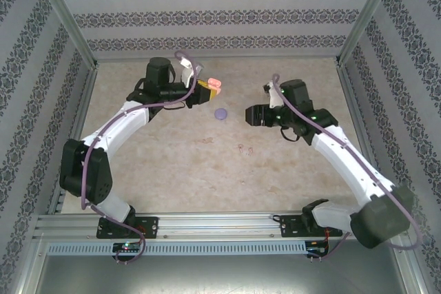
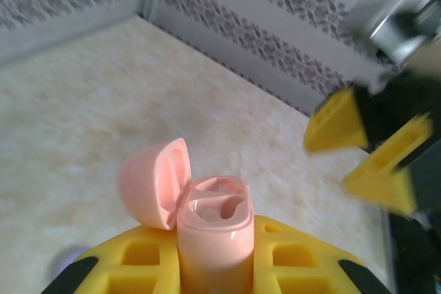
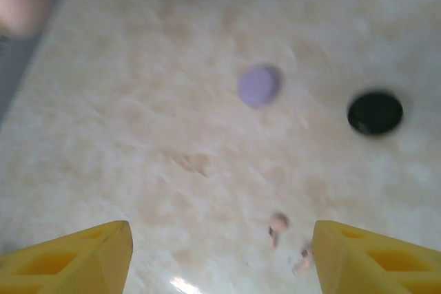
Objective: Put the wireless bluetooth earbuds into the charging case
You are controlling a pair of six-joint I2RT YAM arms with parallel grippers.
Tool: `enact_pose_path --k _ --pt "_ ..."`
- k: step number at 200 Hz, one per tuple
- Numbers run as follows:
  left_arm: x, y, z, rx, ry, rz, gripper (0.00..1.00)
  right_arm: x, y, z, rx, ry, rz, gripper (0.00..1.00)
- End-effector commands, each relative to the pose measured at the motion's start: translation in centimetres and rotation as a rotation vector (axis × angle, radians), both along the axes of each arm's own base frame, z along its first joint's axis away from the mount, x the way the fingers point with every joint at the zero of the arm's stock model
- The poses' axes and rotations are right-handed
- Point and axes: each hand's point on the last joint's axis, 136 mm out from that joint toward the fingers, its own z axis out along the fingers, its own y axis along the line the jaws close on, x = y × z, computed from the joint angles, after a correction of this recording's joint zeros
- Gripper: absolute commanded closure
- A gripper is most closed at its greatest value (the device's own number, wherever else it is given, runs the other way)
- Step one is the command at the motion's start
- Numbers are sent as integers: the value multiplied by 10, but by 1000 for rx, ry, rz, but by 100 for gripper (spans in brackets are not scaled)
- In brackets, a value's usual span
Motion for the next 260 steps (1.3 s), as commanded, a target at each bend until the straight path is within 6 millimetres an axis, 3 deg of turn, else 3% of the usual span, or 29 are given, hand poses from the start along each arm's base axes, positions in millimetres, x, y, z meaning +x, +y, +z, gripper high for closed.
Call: enact_pose_path --k 1,45,88,206,260 --pt "22 10 31 -68 -188 151 100 -5 -2 -44 -57 141 -106 32" --pt "21 24 34 -98 -353 286 100 -9 17 -96 -218 263 -161 37" --pt "17 35 35 -184 -403 368 100 -6 31 -127 -359 321 -192 46" --pt "-3 40 52 -337 -472 358 100 3 41 -172 -535 395 -225 58" --pt "-13 45 64 -390 -513 361 100 -2 35 -187 -570 426 -240 62"
